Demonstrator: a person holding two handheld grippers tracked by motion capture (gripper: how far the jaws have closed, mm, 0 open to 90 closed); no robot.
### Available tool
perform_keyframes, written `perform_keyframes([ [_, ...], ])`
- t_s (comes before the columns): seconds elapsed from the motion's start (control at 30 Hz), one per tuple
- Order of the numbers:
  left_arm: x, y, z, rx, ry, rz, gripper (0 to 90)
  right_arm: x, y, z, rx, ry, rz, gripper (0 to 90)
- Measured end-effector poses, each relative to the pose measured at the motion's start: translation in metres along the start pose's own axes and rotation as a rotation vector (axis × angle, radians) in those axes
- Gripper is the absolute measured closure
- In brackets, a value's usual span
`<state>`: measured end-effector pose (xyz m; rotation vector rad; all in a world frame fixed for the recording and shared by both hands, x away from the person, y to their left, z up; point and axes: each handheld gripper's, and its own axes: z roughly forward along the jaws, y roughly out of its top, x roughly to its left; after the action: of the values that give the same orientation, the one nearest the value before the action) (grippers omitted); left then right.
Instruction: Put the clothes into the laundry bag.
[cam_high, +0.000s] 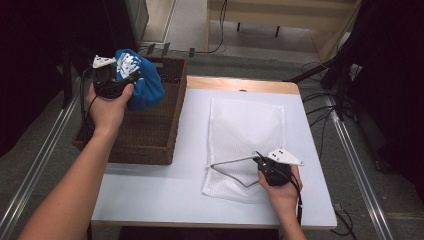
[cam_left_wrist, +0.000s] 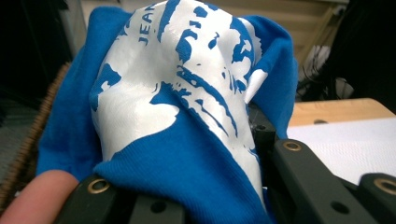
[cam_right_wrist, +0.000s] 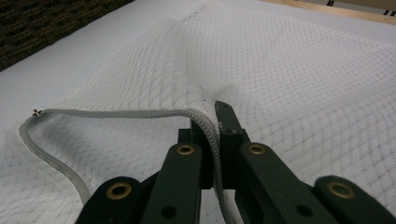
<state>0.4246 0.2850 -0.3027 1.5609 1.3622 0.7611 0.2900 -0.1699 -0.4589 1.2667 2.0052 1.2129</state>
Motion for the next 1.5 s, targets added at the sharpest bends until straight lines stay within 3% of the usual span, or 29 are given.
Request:
perform_keyframes([
  [0.13,0.001,0.003,-0.010,-0.089,0.010,0.001,75.1,0.001,0.000,0.000,0.001,0.002,-0.008,90.0],
  [0.2,0.000,0.007,-0.017,-0.156,0.026,-0.005,75.2,0.001,0.000,0.001,0.002,0.000,-0.007,90.0],
  [0.4,-0.004,0.012,-0.025,-0.212,0.033,-0.013,75.2,0.000,-0.001,0.001,0.001,0.002,-0.003,90.0],
  [0.63,-0.014,0.013,-0.027,-0.224,-0.003,-0.007,75.2,0.000,-0.002,0.002,0.004,-0.001,-0.007,90.0],
  [1.0,-0.045,0.016,-0.036,-0.246,-0.090,0.006,75.2,0.001,-0.003,0.003,0.005,-0.001,-0.004,90.0],
  [1.17,-0.064,0.015,-0.039,-0.256,-0.124,0.050,75.1,0.001,-0.003,0.002,0.002,0.004,0.001,90.0],
  [1.3,-0.080,0.013,-0.039,-0.250,-0.180,0.071,75.1,0.001,-0.003,0.002,-0.001,0.001,0.000,90.0],
  [1.5,-0.096,0.011,-0.042,-0.250,-0.224,0.082,75.1,0.001,-0.003,0.003,-0.002,0.001,0.000,90.0],
])
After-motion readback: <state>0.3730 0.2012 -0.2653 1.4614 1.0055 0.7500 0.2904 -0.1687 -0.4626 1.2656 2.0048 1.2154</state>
